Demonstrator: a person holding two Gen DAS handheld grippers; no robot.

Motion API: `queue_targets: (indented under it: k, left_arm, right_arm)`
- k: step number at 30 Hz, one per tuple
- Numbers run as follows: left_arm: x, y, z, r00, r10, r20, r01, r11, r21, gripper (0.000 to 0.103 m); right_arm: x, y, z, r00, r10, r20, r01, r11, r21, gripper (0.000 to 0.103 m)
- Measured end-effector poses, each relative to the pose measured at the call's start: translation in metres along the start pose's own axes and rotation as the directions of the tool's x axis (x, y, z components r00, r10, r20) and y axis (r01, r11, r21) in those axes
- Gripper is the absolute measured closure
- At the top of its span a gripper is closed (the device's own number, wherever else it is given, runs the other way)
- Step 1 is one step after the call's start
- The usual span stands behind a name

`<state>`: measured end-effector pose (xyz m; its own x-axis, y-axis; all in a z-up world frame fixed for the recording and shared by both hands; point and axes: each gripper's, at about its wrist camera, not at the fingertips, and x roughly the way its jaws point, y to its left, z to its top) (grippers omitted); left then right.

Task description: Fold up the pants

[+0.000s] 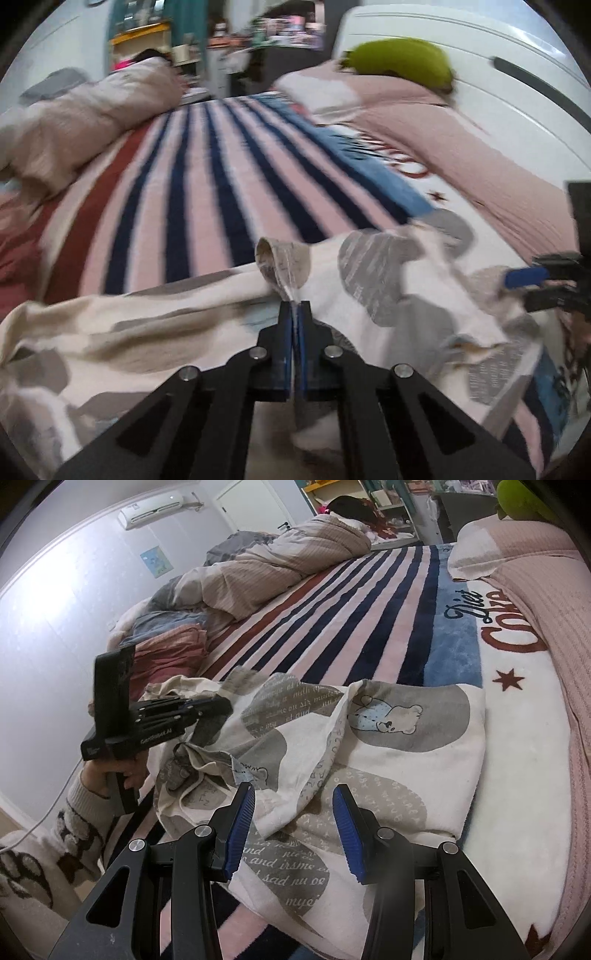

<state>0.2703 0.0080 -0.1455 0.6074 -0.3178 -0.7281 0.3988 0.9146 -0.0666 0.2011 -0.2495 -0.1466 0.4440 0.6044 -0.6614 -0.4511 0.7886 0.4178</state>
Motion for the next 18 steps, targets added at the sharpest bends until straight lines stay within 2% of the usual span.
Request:
queue_targets:
  k: [3, 5, 6, 7, 8, 9, 10, 12, 15, 18]
  left_arm:
    - [0.009, 0.010, -0.006, 0.998, 0.030, -0.053, -0.031, 0.999, -0.015, 0.100]
    - [0.010, 0.010, -0.008, 0.996, 0.068, -0.058, -0.068, 0.998, -0.005, 0.100]
    - [0.008, 0.009, -0.008, 0.996, 0.073, -0.060, -0.073, 0.997, 0.005, 0.098]
    - [0.003, 0.009, -0.007, 0.996, 0.072, -0.051, -0.071, 0.997, 0.007, 0.091]
    - [-0.004, 0.008, -0.005, 0.998, 0.055, -0.032, -0.055, 0.998, 0.003, 0.084]
    - [-0.011, 0.007, -0.002, 0.999, 0.028, -0.014, -0.028, 1.000, 0.001, 0.067]
    - [-0.019, 0.003, 0.000, 1.000, -0.001, 0.001, 0.001, 1.000, 0.011, 0.061]
    - [-0.029, -0.014, 0.005, 0.999, -0.045, -0.003, 0.045, 0.997, 0.066, 0.059]
    - [-0.033, -0.042, 0.005, 0.990, -0.139, -0.038, 0.143, 0.982, 0.122, 0.045]
    - [-0.025, -0.071, -0.006, 0.969, -0.212, -0.126, 0.233, 0.953, 0.192, 0.045]
  right_arm:
    - [0.000, 0.001, 0.001, 1.000, -0.002, 0.000, 0.002, 1.000, -0.005, 0.063]
    - [0.001, 0.003, 0.002, 1.000, -0.003, -0.001, 0.003, 1.000, -0.008, 0.063]
    - [0.001, 0.004, 0.002, 1.000, -0.001, -0.001, 0.001, 1.000, -0.010, 0.063]
    - [0.000, 0.005, 0.002, 1.000, 0.000, 0.000, 0.000, 1.000, -0.011, 0.063]
    - [0.000, 0.005, 0.001, 1.000, 0.002, 0.000, -0.002, 1.000, -0.012, 0.063]
    - [-0.001, 0.006, 0.001, 1.000, 0.004, 0.002, -0.004, 1.000, -0.014, 0.063]
    - [-0.003, 0.006, 0.001, 1.000, 0.006, 0.003, -0.006, 1.000, -0.015, 0.063]
    - [-0.006, 0.006, 0.000, 1.000, 0.008, 0.008, -0.008, 1.000, -0.016, 0.063]
    - [-0.013, 0.006, -0.002, 1.000, 0.009, 0.020, -0.009, 1.000, -0.014, 0.063]
    - [-0.021, 0.004, -0.005, 0.999, 0.014, 0.032, -0.013, 1.000, -0.009, 0.063]
